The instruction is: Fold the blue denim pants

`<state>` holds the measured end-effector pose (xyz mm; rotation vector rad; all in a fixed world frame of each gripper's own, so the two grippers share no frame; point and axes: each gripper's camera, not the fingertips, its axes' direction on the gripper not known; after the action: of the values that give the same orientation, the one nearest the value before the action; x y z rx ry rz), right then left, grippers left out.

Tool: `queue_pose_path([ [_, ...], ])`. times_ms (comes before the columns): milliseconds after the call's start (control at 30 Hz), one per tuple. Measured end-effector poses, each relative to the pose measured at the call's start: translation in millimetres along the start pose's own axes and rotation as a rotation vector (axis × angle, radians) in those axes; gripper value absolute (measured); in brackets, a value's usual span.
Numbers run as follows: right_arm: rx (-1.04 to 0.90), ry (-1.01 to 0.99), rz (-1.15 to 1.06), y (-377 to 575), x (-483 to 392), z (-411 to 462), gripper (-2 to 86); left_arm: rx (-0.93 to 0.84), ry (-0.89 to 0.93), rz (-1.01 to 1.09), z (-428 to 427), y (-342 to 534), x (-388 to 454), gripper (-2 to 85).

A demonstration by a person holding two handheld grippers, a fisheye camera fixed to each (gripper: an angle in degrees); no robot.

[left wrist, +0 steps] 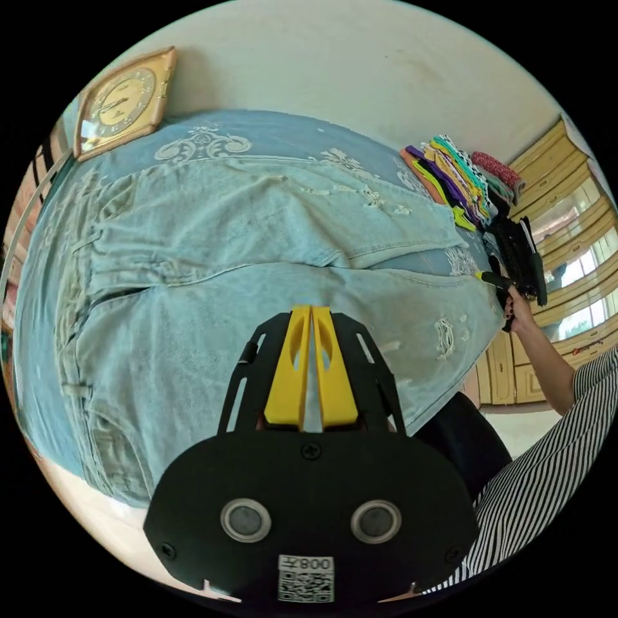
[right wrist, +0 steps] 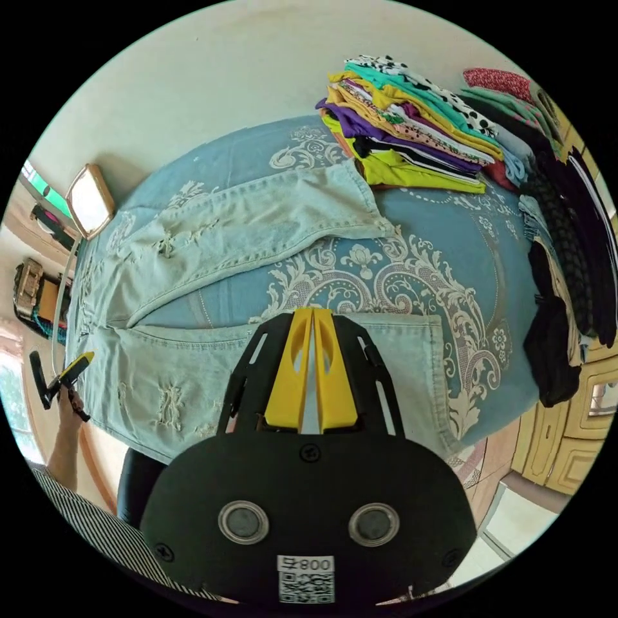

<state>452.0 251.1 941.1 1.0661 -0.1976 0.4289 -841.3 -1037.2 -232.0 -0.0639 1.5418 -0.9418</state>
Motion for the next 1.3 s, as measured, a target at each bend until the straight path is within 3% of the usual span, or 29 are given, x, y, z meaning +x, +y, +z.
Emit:
queue_pose_path([
  [133,0.052,-0.217,-0.232,-11,-89,7,0.3,0.080,-0.149,-0.232,-46,39,-72,4.2],
  [367,-0.050,-0.576,-0.763,-19,-346,77,2.6,0.173,-0.252,-0.397,-83,55,-150,8.2],
  [600,-0.121,-0.544,-1.114,5,-536,146,6.2,0.096,-0.232,-0.449,-67,70,-194,11.2],
  [867,-0.132,-0.323,-1.255,32,-625,229,5.2,0.142,-0.251,-0.422,-75,95,-198,13.2],
  [1033,-0.115,-0.328,-1.256,36,-631,253,2.6,0.193,-0.178,-0.444,-87,111,-209,14.1],
  [1300,-0.159,-0.759,-0.921,-32,-583,266,1.3,0.274,-0.191,-0.401,-111,114,-205,14.9],
])
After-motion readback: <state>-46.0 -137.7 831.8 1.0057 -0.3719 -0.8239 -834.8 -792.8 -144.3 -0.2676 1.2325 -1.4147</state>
